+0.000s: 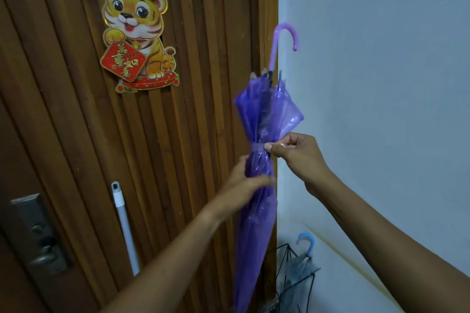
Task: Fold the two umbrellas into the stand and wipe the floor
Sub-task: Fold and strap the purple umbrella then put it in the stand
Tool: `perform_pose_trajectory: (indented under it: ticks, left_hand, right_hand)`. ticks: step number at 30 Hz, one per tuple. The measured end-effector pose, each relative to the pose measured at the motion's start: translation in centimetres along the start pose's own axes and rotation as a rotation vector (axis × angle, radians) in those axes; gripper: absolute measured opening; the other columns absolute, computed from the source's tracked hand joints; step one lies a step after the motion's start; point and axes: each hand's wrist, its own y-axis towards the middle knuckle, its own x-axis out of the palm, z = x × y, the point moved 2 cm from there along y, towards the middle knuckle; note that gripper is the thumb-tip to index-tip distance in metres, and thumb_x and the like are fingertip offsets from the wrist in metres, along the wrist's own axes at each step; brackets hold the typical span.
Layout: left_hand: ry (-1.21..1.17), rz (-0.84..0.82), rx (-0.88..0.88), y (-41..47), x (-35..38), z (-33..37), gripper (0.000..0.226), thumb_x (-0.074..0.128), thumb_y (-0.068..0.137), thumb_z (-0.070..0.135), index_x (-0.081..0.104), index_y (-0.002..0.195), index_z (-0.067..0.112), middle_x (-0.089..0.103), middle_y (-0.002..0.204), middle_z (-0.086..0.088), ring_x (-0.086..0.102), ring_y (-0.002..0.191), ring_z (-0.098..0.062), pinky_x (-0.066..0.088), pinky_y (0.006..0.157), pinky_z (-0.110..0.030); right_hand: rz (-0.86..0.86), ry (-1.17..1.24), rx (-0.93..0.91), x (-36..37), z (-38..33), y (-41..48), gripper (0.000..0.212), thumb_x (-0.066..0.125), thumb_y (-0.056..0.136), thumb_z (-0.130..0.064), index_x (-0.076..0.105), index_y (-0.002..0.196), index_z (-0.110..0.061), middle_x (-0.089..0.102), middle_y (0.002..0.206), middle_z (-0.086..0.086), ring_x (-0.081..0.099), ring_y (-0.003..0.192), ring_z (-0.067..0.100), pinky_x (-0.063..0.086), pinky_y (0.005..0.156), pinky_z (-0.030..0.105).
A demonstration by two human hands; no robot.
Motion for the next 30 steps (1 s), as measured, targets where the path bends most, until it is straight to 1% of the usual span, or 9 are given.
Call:
perform_pose_trajectory:
  ticks: [3,6,10,16,21,24,26,28,30]
  left_hand:
    - [0.018,0.202,0.028,0.3,1.8,-1.4,0.068,0.082,0.076,0.02,0.044,0.133,0.023,0.065,0.119,0.003,0.066,0.108,-0.013,0.056,0.09,-0.029]
    - [-0.049,0.264,0.018,0.4,1.2,-1.4,0.045,0.069,0.081,-0.001,0.054,0.119,0.021,0.067,0.099,-0.005,0.069,0.086,-0.014,0.057,0.069,-0.02]
    - [-0.152,0.237,-0.016,0.0,-0.5,0.0,0.027,0.063,0.065,-0.008,0.058,0.086,0.008,0.056,0.067,-0.006,0.058,0.057,-0.02,0.049,0.052,-0.029]
    - [-0.457,-0.072,-0.012,-0.3,-0.7,1.1,0.033,0.048,0.051,-0.003,0.061,0.082,0.001,0.041,0.052,-0.006,0.042,0.04,-0.016,0.045,0.06,-0.031]
    - [-0.52,-0.357,-0.086,-0.3,-1.0,1.5,0.045,0.055,0.052,0.003,0.066,0.096,-0.001,0.058,0.064,-0.013,0.058,0.052,-0.024,0.05,0.079,-0.04]
    - [-0.123,-0.181,-0.035,-0.1,-1.9,1.3,0.046,0.068,0.068,0.017,0.063,0.112,0.002,0.068,0.096,-0.017,0.067,0.087,-0.032,0.052,0.089,-0.05]
    - [0.097,-0.005,0.003,-0.3,-1.9,1.1,0.056,0.081,0.07,0.027,0.059,0.12,0.015,0.066,0.114,-0.003,0.066,0.102,-0.022,0.056,0.084,-0.033]
    - [0.211,0.138,0.061,-0.8,-1.3,1.2,0.065,0.087,0.07,0.03,0.054,0.125,0.023,0.062,0.118,0.008,0.063,0.102,-0.008,0.05,0.073,-0.014]
    - [0.233,0.264,0.142,-0.7,-0.9,0.8,0.053,0.084,0.075,0.025,0.057,0.12,0.021,0.064,0.11,0.009,0.064,0.091,0.001,0.049,0.064,-0.009]
  right_hand:
    - [-0.046,-0.066,0.02,1.5,0.1,-0.7,0.023,0.085,0.078,-0.014,0.065,0.068,-0.008,0.071,0.07,0.007,0.07,0.063,0.01,0.052,0.055,0.017]
    - [-0.154,-0.055,0.044,1.5,-0.1,-0.7,0.02,0.083,0.08,-0.02,0.073,0.084,-0.003,0.075,0.078,0.003,0.071,0.07,0.003,0.052,0.061,0.014]
    - [-0.288,-0.025,0.056,0.5,-0.3,-0.5,0.018,0.075,0.086,-0.027,0.077,0.09,-0.009,0.077,0.092,0.003,0.071,0.091,0.007,0.05,0.078,0.015]
    - [-0.439,0.104,0.01,0.2,-0.8,-0.1,0.042,0.069,0.084,-0.027,0.061,0.093,0.014,0.065,0.085,0.019,0.064,0.084,0.019,0.052,0.086,0.02]
    - [-0.484,0.228,0.071,0.4,-0.9,0.3,0.018,0.07,0.087,-0.016,0.059,0.08,-0.002,0.058,0.07,0.014,0.057,0.061,0.018,0.053,0.074,0.022]
    - [-0.308,0.127,0.039,0.4,-0.3,0.8,0.022,0.077,0.081,-0.017,0.061,0.08,-0.003,0.07,0.08,0.009,0.068,0.078,0.019,0.055,0.078,0.026]
    - [-0.164,0.084,0.021,0.5,0.0,0.8,0.02,0.08,0.082,-0.014,0.064,0.078,-0.003,0.074,0.08,0.008,0.073,0.077,0.012,0.055,0.071,0.019]
    - [-0.092,0.079,0.013,1.1,-0.1,0.5,0.021,0.081,0.081,-0.011,0.066,0.084,0.004,0.075,0.079,0.009,0.073,0.07,0.008,0.054,0.063,0.014]
    - [-0.09,0.074,-0.002,1.7,-0.2,0.2,0.024,0.082,0.08,-0.011,0.067,0.087,0.007,0.075,0.078,0.009,0.074,0.069,0.008,0.053,0.061,0.012]
